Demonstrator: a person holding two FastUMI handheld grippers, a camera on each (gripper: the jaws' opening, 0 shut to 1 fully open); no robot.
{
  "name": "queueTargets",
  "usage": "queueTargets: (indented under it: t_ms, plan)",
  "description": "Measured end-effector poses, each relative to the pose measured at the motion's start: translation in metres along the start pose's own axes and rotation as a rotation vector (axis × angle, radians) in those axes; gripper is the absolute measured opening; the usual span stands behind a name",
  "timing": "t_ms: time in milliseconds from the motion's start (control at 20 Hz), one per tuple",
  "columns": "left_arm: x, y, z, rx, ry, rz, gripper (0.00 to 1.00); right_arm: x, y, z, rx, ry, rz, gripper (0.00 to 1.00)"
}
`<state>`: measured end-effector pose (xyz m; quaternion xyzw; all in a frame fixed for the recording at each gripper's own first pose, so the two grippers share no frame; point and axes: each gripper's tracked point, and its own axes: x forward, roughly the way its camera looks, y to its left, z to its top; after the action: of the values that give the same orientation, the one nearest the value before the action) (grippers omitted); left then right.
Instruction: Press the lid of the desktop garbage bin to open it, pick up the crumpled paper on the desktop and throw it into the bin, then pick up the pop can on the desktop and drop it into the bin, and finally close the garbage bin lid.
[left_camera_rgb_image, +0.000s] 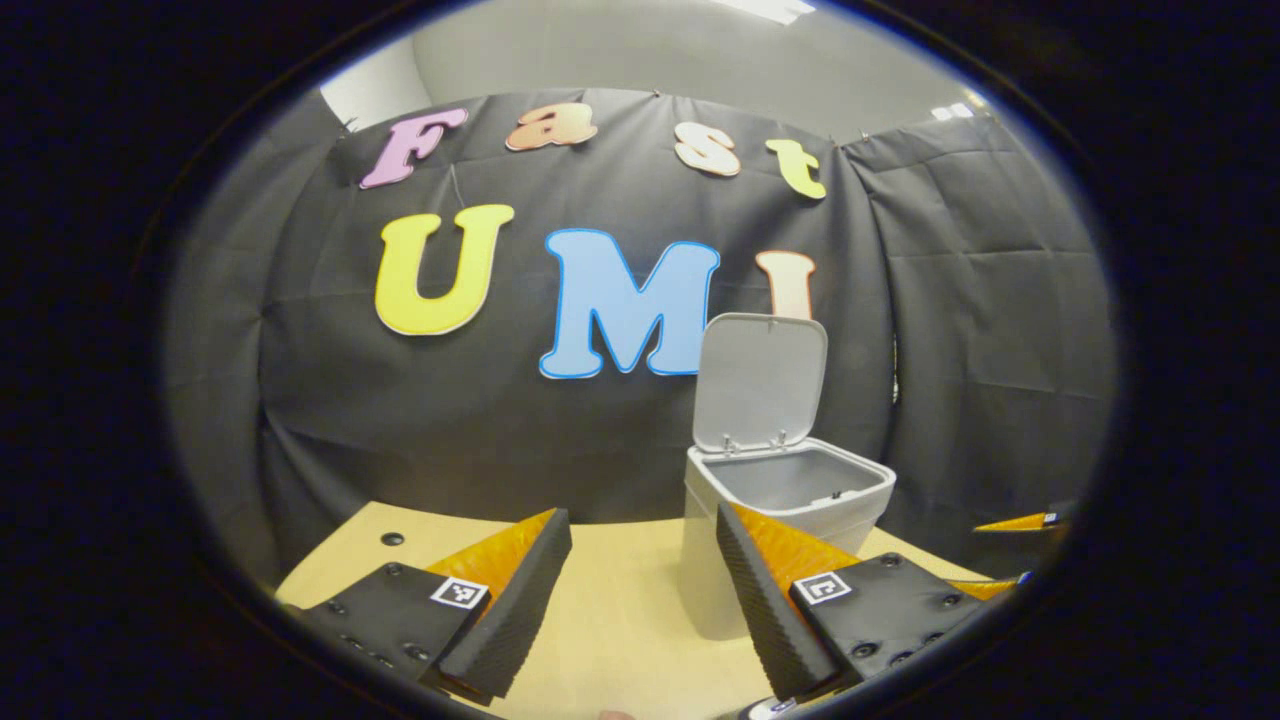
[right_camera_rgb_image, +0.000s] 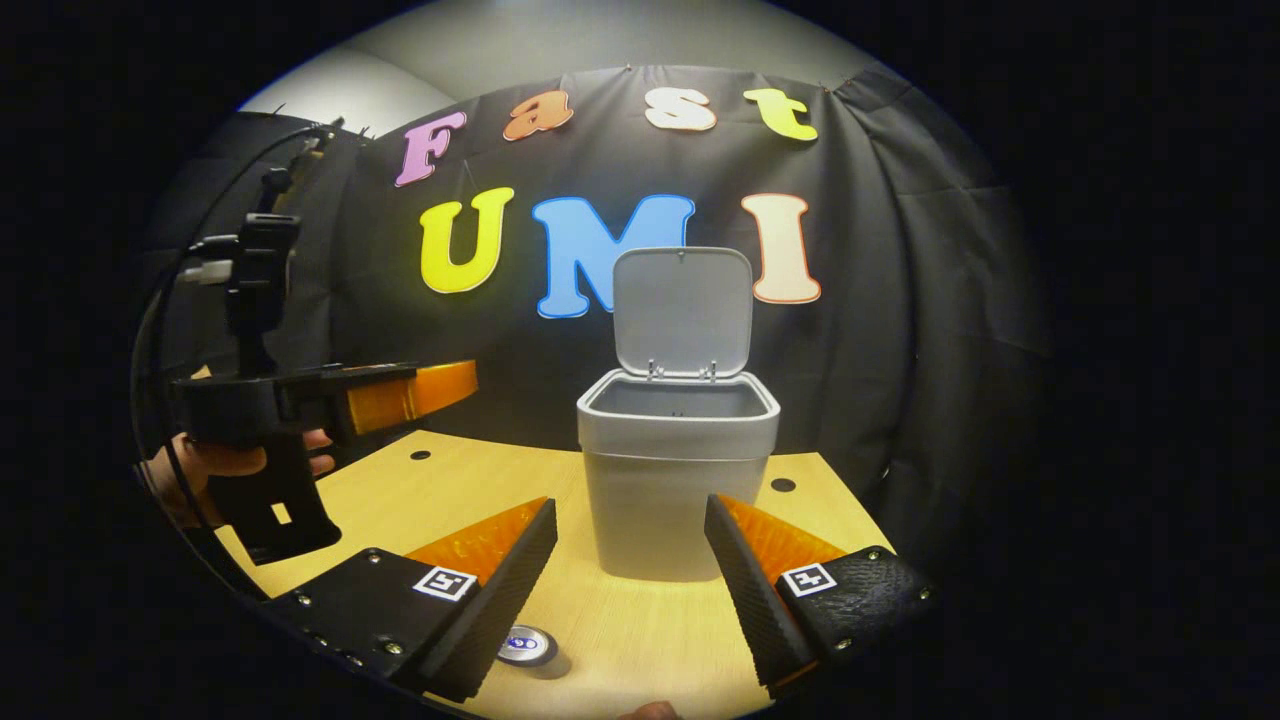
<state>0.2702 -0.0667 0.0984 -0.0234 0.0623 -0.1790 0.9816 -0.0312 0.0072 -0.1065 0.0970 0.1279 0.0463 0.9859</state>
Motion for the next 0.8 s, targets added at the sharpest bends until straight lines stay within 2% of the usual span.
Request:
queueTargets:
  t_ms: [150, 400, 800]
  plan:
    - [-0.023, 0.017, -0.003, 0.014, 0.008, 0.019, 0.96, 0.005, 0.017, -0.013, 0.012, 0.037, 0.011, 0.95]
    - [-0.056, 0.039, -0.015, -0.019, 0.026, 0.042, 0.96, 0.011, 0.045, -0.044, 0.012, 0.129, 0.047, 0.95]
    - [-0.101, 0.073, -0.027, -0.004, 0.033, 0.094, 0.96, 0.017, 0.078, -0.104, 0.038, 0.316, 0.098, 0.96]
